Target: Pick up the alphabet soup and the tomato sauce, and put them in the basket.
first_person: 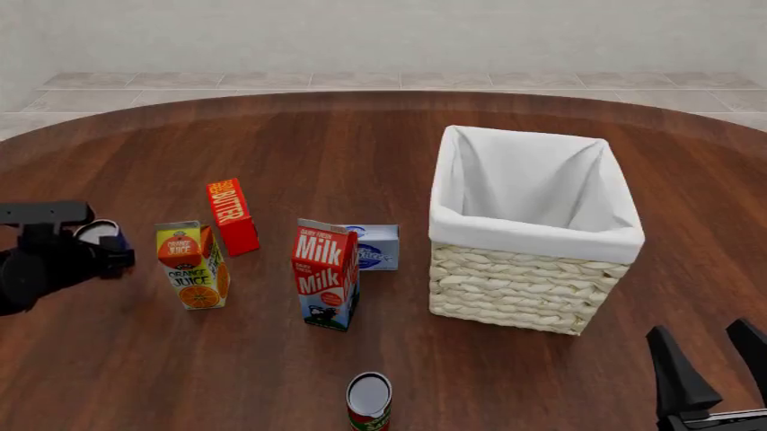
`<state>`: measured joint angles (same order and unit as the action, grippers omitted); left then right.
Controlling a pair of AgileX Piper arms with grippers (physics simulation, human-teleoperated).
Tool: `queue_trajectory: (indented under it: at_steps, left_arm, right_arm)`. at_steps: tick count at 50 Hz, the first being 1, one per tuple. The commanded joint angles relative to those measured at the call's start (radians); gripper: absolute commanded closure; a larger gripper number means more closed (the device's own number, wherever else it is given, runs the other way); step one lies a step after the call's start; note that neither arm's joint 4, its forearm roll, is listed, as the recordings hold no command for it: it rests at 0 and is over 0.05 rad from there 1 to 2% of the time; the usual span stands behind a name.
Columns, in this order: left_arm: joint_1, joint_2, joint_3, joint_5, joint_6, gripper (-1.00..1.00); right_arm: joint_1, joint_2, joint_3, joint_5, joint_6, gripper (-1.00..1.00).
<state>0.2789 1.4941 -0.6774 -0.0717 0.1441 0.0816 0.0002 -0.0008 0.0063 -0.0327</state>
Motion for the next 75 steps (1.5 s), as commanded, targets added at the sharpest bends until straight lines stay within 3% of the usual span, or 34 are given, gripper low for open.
queue_trajectory:
  at_steps: [1, 33, 75]
  left_arm:
    - [0.001, -0.054, -0.049, 0.049, 0.026, 1.0]
    - [-0.106, -0.211, -0.212, 0.178, -0.006, 1.0]
    - [-0.427, -0.174, -0.369, 0.249, -0.047, 1.0]
  right_arm:
    - [-0.002, 0.0, 0.0, -0.004, 0.003, -1.0]
    - [0.003, 0.0, 0.0, -0.002, -0.008, -1.0]
    - [0.003, 0.0, 0.0, -0.011, 0.002, -1.0]
